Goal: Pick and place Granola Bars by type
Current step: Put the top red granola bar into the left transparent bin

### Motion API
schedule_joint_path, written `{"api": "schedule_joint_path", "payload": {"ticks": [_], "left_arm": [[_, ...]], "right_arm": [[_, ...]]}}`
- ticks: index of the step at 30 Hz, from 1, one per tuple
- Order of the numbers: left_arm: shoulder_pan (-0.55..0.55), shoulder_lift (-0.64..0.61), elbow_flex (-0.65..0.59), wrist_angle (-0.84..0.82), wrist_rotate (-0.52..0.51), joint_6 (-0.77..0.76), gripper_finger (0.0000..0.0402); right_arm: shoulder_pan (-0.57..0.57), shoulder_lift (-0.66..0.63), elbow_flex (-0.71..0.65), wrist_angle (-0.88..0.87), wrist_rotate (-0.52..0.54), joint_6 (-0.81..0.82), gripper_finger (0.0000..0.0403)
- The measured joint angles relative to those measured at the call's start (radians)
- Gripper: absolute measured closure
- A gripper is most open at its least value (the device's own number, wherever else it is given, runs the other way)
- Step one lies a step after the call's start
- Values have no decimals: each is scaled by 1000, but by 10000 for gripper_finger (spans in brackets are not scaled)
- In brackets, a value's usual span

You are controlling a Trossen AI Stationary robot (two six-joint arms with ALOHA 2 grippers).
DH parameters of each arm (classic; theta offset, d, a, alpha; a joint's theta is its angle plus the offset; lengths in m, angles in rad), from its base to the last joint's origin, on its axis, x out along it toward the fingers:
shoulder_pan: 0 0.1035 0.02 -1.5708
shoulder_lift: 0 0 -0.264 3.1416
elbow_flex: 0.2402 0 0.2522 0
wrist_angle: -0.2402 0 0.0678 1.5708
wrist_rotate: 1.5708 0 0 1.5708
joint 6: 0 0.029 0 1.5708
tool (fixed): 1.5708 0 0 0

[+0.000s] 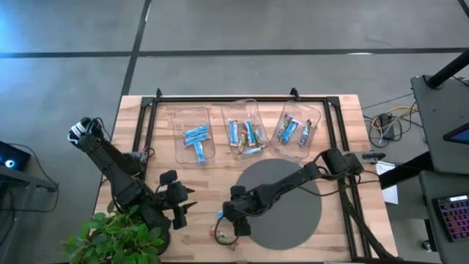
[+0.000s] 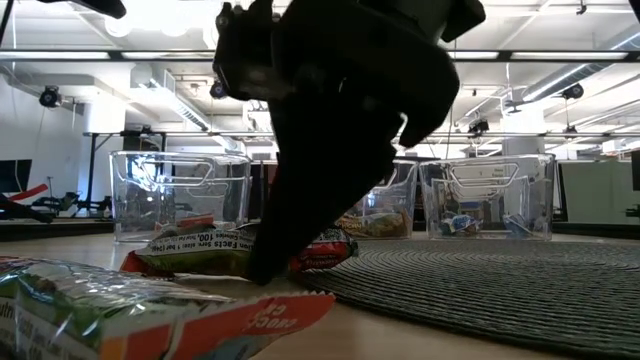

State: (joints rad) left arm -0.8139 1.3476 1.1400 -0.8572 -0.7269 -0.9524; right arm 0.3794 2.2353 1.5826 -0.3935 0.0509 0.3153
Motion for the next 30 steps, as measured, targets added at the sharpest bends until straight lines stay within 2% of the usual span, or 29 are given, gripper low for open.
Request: {"api": "schedule_joint_path", "payload": {"ticks": [5,10,14,18,21,26,30], "left_arm": [[6,0,0,-15,-1,0,229],[13,0,0,-16,-3,0,229],[16,0,0,-16,-6,2,229],[17,0,0,-16,-6,0,229],[16,-2,0,-19,-5,-15,229],[16,-10,22,-64,-5,-90,229],[16,-13,40,-139,-16,-94,229]], "right_arm": [[-7,-1,1,-6,-2,42,196],[-52,-12,-1,-16,-24,91,260],[-119,-12,-1,18,-167,173,320],[-185,-39,-3,167,-345,257,358],[-228,-87,-1,250,-399,308,365],[-323,-144,-2,257,-365,377,355],[-406,-167,2,384,-360,448,348]]}}
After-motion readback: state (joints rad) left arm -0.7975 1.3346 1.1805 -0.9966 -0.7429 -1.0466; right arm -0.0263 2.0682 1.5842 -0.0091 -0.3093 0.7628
